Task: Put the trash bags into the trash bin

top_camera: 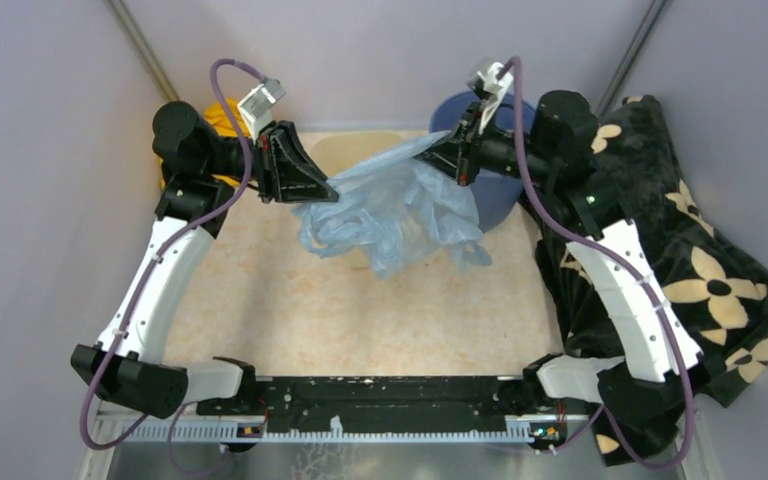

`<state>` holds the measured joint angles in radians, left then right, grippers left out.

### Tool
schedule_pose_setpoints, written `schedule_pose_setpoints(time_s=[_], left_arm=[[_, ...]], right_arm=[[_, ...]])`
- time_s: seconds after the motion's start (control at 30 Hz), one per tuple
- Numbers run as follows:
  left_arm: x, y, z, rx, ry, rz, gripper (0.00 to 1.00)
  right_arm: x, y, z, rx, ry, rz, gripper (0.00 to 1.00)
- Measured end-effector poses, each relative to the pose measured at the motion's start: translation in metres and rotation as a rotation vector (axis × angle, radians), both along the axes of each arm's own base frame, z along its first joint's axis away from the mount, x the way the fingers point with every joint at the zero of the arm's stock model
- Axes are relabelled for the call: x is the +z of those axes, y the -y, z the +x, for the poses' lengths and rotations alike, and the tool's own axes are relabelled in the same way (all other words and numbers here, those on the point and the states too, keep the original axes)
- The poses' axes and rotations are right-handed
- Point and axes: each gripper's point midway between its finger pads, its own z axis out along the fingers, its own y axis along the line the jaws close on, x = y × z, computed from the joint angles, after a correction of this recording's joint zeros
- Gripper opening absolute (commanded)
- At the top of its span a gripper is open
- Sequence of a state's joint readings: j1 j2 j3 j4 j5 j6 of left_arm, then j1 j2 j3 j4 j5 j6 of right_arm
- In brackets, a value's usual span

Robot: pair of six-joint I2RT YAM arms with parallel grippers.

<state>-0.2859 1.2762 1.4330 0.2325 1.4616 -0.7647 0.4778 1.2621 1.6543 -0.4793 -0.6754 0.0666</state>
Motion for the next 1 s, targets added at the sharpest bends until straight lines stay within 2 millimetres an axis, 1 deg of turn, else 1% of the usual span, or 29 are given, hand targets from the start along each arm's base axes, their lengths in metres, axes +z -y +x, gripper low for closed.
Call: schedule_pose_setpoints(time_s=[0.03,0.1,0.13,0.23,0.27,0.33,0.43,0.47,0.5,0.57,0.67,0.7,0.77,0.8,0.83,0.87,0.9,0.93,0.97,1.0], left_arm=[[0.000,0.000,0.004,0.015,0.000,-0.001,0.28],[0.000,0.000,0.014,0.058,0.006,-0.003,0.27],[0.001,0.000,0.022,0.087,0.005,-0.002,0.25],[0.005,0.003,0.054,0.210,0.004,0.008,0.15],[0.003,0.004,0.065,0.246,0.000,0.017,0.11],[-0.008,0.006,0.084,0.302,-0.030,0.045,0.05],[-0.028,0.007,0.098,0.341,-0.095,0.081,0.05],[-0.032,0.007,0.099,0.348,-0.110,0.089,0.09],[-0.034,0.007,0.099,0.356,-0.119,0.094,0.19],[-0.032,0.006,0.098,0.374,-0.114,0.094,0.27],[-0.022,0.002,0.093,0.406,-0.085,0.079,0.45],[-0.015,0.000,0.088,0.416,-0.070,0.069,0.50],[-0.007,-0.003,0.081,0.428,-0.044,0.055,0.54],[-0.001,-0.005,0.077,0.436,-0.029,0.047,0.52],[0.003,-0.006,0.073,0.445,-0.016,0.039,0.46],[0.009,-0.008,0.069,0.455,-0.001,0.029,0.37],[0.016,-0.010,0.064,0.463,0.015,0.014,0.30],[0.019,-0.010,0.062,0.465,0.020,0.008,0.27],[0.024,-0.011,0.058,0.463,0.028,-0.009,0.27],[0.027,-0.011,0.053,0.456,0.033,-0.025,0.30]], right_arm=[[0.006,0.006,0.000,-0.029,0.012,0.009,0.00],[0.018,0.016,-0.004,-0.073,0.039,0.032,0.00],[0.024,0.020,-0.007,-0.086,0.050,0.042,0.00],[0.041,0.029,-0.017,-0.117,0.091,0.080,0.00],[0.046,0.032,-0.020,-0.125,0.102,0.089,0.00],[0.052,0.036,-0.024,-0.141,0.113,0.106,0.00],[0.058,0.042,-0.022,-0.186,0.112,0.130,0.00],[0.059,0.044,-0.021,-0.203,0.107,0.134,0.00],[0.059,0.045,-0.019,-0.218,0.101,0.138,0.00],[0.060,0.047,-0.015,-0.243,0.093,0.146,0.00],[0.065,0.049,-0.013,-0.265,0.097,0.170,0.00],[0.069,0.050,-0.012,-0.271,0.102,0.180,0.00],[0.072,0.051,-0.011,-0.280,0.104,0.194,0.00],[0.074,0.052,-0.010,-0.287,0.103,0.200,0.00],[0.075,0.053,-0.009,-0.296,0.101,0.206,0.00],[0.075,0.054,-0.008,-0.309,0.095,0.212,0.00],[0.075,0.055,-0.007,-0.319,0.090,0.217,0.00],[0.076,0.057,-0.004,-0.336,0.083,0.223,0.00],[0.076,0.058,-0.003,-0.350,0.078,0.230,0.00],[0.077,0.060,-0.001,-0.365,0.072,0.239,0.00]])
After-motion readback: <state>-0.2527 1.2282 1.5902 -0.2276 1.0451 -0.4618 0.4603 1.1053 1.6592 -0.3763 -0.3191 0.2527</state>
